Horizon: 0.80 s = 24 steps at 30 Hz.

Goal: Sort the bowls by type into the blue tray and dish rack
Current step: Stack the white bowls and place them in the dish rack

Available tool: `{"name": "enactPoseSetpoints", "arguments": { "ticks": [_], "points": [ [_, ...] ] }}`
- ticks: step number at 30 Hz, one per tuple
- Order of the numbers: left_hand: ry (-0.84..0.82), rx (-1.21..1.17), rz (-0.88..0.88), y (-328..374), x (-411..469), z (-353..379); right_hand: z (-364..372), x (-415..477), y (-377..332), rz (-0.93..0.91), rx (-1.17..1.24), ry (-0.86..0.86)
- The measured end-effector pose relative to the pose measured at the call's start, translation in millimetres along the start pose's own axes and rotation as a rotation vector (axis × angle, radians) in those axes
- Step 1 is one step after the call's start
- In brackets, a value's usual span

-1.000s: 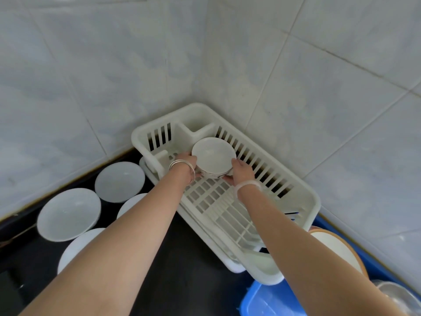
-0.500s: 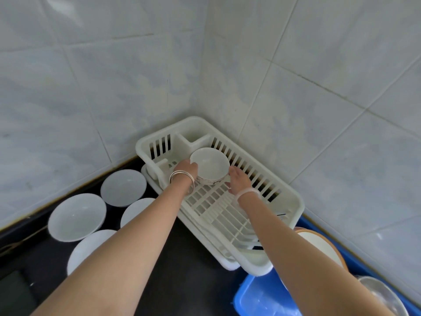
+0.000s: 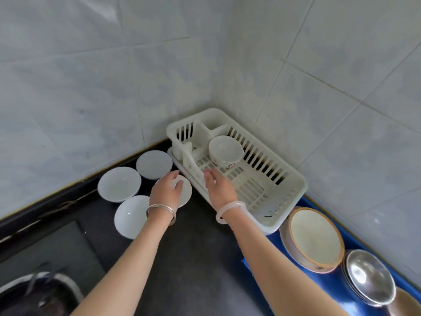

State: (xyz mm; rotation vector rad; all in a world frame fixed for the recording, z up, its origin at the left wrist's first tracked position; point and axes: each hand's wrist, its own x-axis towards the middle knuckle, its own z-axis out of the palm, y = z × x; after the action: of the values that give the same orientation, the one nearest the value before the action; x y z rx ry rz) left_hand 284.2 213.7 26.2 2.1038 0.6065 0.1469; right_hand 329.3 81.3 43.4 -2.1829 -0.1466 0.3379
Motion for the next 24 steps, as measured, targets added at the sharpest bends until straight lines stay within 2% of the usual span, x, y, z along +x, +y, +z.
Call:
{"name": "enactPoseSetpoints", "arguments": {
  "ticks": [5, 8, 12, 15, 20, 24],
  "points": [
    [0.132, 0.099, -0.134, -65, -26, -20, 49, -6, 16, 0.174, -0.135, -0.139],
    [0.186, 0.147, -0.233, -96, -33, -28, 73, 2, 27, 0.267, -0.242, -0.145],
    [0.23, 0.074, -0.352, -125, -40, -34, 94, 16, 37, 0.342, -0.214, -0.15],
    [0.225, -0.079, -0.417, -140, -42, -37, 105, 23, 42, 0.399, -0.071, -0.123],
    [0.214, -0.247, -0.409, -150, -48, -36, 110, 27, 42, 0.567, 0.488, -0.025],
    [0.213, -0.301, -0.432, -149, -47, -36, 100, 23, 38, 0.518, 0.515, 0.024]
  ]
}}
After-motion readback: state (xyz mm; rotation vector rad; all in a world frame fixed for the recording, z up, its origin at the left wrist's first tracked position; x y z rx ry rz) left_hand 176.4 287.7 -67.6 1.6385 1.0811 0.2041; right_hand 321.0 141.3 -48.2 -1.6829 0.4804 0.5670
